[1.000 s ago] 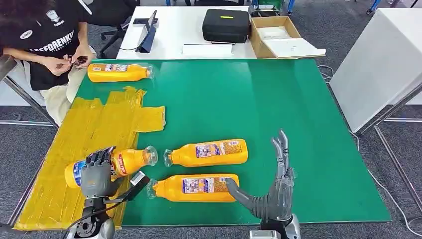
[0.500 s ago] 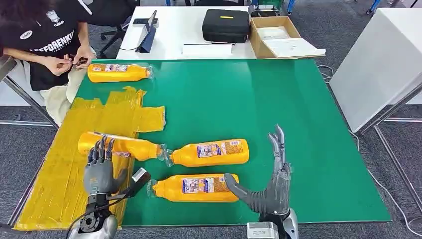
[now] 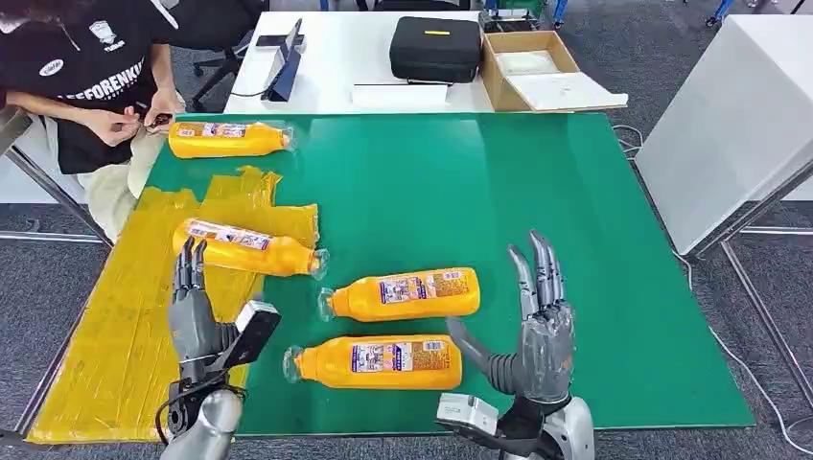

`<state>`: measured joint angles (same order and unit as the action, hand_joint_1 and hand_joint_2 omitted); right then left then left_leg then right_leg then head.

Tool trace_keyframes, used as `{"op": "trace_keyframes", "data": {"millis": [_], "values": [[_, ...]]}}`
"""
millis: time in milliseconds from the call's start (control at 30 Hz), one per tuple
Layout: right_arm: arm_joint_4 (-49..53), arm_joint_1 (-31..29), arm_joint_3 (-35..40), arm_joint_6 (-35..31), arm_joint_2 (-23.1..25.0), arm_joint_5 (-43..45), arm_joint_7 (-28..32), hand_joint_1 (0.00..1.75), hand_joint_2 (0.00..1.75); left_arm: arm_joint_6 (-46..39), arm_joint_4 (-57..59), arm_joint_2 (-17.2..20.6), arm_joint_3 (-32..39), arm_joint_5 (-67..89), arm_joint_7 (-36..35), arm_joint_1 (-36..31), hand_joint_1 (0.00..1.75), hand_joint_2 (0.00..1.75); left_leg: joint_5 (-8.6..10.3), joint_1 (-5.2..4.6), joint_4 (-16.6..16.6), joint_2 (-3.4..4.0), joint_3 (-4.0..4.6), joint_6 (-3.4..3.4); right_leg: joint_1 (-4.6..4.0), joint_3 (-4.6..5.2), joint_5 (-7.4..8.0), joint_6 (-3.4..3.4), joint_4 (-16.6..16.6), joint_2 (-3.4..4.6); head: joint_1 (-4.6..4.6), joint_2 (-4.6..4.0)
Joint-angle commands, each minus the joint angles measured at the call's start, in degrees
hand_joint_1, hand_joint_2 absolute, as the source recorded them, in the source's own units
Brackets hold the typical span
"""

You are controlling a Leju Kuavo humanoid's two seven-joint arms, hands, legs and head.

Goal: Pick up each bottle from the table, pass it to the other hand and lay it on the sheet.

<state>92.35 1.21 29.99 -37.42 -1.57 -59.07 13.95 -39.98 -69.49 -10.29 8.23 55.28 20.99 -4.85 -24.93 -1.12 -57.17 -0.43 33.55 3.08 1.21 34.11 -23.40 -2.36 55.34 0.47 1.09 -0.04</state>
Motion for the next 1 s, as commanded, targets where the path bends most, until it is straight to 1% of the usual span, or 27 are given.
{"op": "trace_keyframes", "data": {"millis": [33,67,133,167,200,233,267,333,367,400,500,533,567,633,667,767,800,867,933,1000], "values": [[-4.3,-2.4,-3.9,3.6,-3.3,-9.6,-7.6,0.00,1.75,0.5,-18.6,2.8,-13.7,-7.3,-1.1,6.9,0.00,1.75,-0.08,0.07,0.0,0.07,-0.10,-0.16,-0.07,-0.11,-0.03,0.09,-0.1,0.03,0.00,0.00],[-4.3,-2.7,-4.0,3.7,-3.3,-9.6,-7.7,0.00,1.75,0.4,-18.7,2.7,-13.8,-7.2,-1.1,7.0,0.00,1.75,-0.13,0.09,0.0,0.10,-0.20,-0.24,-0.09,-0.21,-0.07,0.14,-0.1,0.03,0.00,0.02],[-4.5,-2.9,-4.0,3.8,-3.4,-9.6,-7.8,0.00,1.75,0.3,-18.7,2.7,-13.9,-7.2,-1.1,7.1,0.00,1.75,-0.05,0.05,0.0,0.05,-0.06,-0.14,-0.05,-0.07,-0.01,0.08,0.0,0.01,0.00,0.00],[-4.5,-2.9,-4.0,3.8,-3.4,-9.6,-7.8,0.00,1.75,0.3,-18.7,2.7,-13.9,-7.2,-1.1,7.1,0.00,1.75,-0.10,0.08,0.0,0.08,-0.18,-0.22,-0.08,-0.19,-0.04,0.13,-0.1,0.01,0.00,0.00],[-4.5,-2.9,-4.0,3.8,-3.4,-9.6,-7.8,0.00,1.75,0.3,-18.7,2.7,-13.9,-7.2,-1.1,7.1,0.00,1.75,-0.06,0.07,0.0,0.07,-0.10,-0.18,-0.08,-0.12,-0.01,0.11,-0.1,0.02,0.00,0.00],[-4.9,-3.6,-3.9,7.9,-3.7,-11.3,-9.9,0.00,1.75,1.3,-18.3,3.0,-14.9,-9.9,0.5,6.7,0.00,1.75,-0.09,0.09,0.0,0.05,-0.20,-0.26,-0.09,-0.23,-0.05,0.16,-0.1,-0.03,0.00,0.00],[-5.6,-4.5,-3.5,11.1,-4.3,-11.3,-10.2,0.00,1.75,1.9,-18.6,2.8,-15.4,-10.5,0.9,6.7,0.00,1.75,-0.06,0.07,0.0,0.07,-0.14,-0.20,-0.08,-0.15,-0.01,0.13,-0.1,0.01,0.00,0.00],[-8.4,-8.0,-2.8,20.4,-5.4,-6.1,-9.1,0.00,1.75,2.7,-18.9,2.4,-16.6,-11.9,1.9,6.4,0.00,1.75,-0.07,0.08,0.0,0.11,-0.16,-0.22,-0.08,-0.16,-0.01,0.13,-0.1,0.04,0.02,0.02],[-11.0,-10.2,-2.3,23.9,-5.9,-3.9,-8.2,0.00,1.75,3.5,-19.1,2.5,-17.4,-13.9,3.0,6.2,0.00,1.75,-0.10,0.11,0.0,0.17,-0.24,-0.30,-0.11,-0.25,-0.01,0.17,-0.1,0.07,0.00,0.00],[-14.9,-13.0,-1.5,27.1,-6.6,-2.4,-7.5,0.00,1.75,3.6,-19.0,2.5,-18.0,-15.1,4.1,6.0,0.00,1.75,-0.06,0.09,0.0,0.19,-0.17,-0.22,-0.09,-0.17,0.03,0.13,-0.1,0.09,0.02,0.00],[-21.5,-17.2,-0.6,32.1,-6.8,0.7,-6.3,0.00,1.75,4.5,-17.7,2.9,-19.4,-17.6,5.0,4.7,0.00,1.75,-0.01,0.07,0.0,0.20,-0.15,-0.16,-0.07,-0.16,0.08,0.07,-0.1,0.13,-0.02,0.00],[-23.2,-18.2,-0.5,32.7,-6.5,1.2,-6.1,0.00,1.75,4.8,-16.7,3.0,-19.8,-18.4,5.5,4.0,0.00,1.75,-0.03,0.09,0.1,0.23,-0.26,-0.24,-0.09,-0.28,0.07,0.12,-0.1,0.14,0.02,0.00],[-24.2,-18.8,-0.2,32.8,-6.4,1.2,-6.2,0.00,1.75,4.9,-15.7,2.8,-20.0,-18.7,5.6,3.4,0.00,1.75,0.02,0.06,0.1,0.16,-0.18,-0.16,-0.06,-0.20,0.08,0.08,-0.1,0.08,0.00,0.00],[-24.8,-19.0,0.1,33.3,-6.5,1.4,-6.9,0.00,1.75,5.4,-14.4,2.6,-20.4,-19.3,5.9,2.6,0.00,1.75,0.04,0.08,0.0,0.05,-0.23,-0.17,-0.09,-0.27,0.05,0.11,-0.1,-0.03,0.00,0.00],[-24.8,-18.8,0.2,33.3,-6.5,1.3,-6.9,0.00,1.75,5.4,-14.4,2.5,-20.5,-19.3,5.8,2.4,0.00,1.75,0.06,0.03,0.1,-0.02,-0.16,-0.10,-0.03,-0.20,0.05,0.06,-0.1,-0.07,-0.02,0.00],[-23.8,-18.2,0.9,33.6,-7.0,1.6,-7.8,0.00,1.75,5.8,-13.1,2.5,-20.9,-20.2,6.2,1.5,0.00,1.75,0.00,0.08,0.1,-0.02,-0.30,-0.20,-0.08,-0.36,0.00,0.13,-0.1,-0.09,0.00,0.00],[-23.6,-17.9,1.2,33.7,-7.0,1.6,-8.1,0.00,1.75,5.9,-12.6,2.5,-21.0,-20.8,6.4,1.0,0.00,1.75,0.03,0.03,0.1,-0.02,-0.20,-0.12,-0.04,-0.24,0.02,0.07,-0.1,-0.06,0.00,0.00],[-23.3,-17.2,1.7,33.7,-7.0,1.7,-8.8,0.00,1.75,5.9,-11.6,2.8,-21.4,-21.9,6.9,0.3,0.00,1.75,-0.04,0.09,0.1,0.03,-0.38,-0.26,-0.10,-0.42,-0.04,0.16,-0.1,-0.06,0.00,0.00],[-23.4,-16.8,2.0,33.6,-7.1,1.6,-9.3,0.00,1.75,5.8,-10.6,3.0,-21.7,-22.8,7.4,-0.3,0.00,1.75,0.03,0.06,0.1,-0.04,-0.20,-0.14,-0.07,-0.25,0.01,0.08,-0.1,-0.10,0.00,0.00],[-23.8,-16.5,2.0,33.4,-7.0,1.7,-9.5,0.00,1.75,5.7,-9.4,3.2,-21.8,-23.5,7.9,-1.0,0.00,1.75,0.00,0.11,0.1,-0.07,-0.34,-0.25,-0.12,-0.42,-0.03,0.15,-0.1,-0.15,0.00,0.00]]}}
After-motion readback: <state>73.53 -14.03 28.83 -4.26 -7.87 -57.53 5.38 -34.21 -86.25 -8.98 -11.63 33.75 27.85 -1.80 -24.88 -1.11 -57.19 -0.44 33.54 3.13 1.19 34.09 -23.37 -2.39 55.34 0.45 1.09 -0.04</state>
